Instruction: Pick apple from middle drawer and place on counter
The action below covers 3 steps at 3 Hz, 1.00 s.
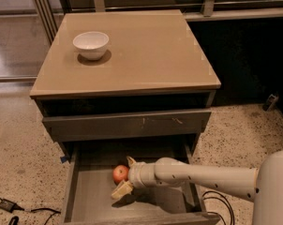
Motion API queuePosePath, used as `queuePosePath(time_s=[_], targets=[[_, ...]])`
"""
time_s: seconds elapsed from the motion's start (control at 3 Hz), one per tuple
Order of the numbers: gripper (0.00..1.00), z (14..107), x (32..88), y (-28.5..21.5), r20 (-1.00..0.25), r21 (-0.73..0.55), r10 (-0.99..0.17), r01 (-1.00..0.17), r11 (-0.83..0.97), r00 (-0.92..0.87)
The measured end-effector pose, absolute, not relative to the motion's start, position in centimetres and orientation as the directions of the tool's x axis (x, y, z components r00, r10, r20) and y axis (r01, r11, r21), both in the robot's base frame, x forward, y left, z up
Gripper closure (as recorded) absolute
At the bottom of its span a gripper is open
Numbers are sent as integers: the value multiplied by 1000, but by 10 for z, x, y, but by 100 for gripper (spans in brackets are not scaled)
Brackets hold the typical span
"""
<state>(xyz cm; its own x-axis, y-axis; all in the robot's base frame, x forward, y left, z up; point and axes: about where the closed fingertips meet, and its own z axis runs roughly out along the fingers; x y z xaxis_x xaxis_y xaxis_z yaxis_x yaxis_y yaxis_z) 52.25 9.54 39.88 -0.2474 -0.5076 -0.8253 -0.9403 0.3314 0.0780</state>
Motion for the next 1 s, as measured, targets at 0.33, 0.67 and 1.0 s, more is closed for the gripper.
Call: queuePosePath(time_s=[0.33, 0.67, 1.0], targets=[[16, 399, 523, 95, -825, 78, -508, -940, 331, -247], [39, 399, 523, 95, -825, 78, -508, -940, 331, -247], [62, 399, 523, 95, -825, 78, -508, -940, 331, -247]])
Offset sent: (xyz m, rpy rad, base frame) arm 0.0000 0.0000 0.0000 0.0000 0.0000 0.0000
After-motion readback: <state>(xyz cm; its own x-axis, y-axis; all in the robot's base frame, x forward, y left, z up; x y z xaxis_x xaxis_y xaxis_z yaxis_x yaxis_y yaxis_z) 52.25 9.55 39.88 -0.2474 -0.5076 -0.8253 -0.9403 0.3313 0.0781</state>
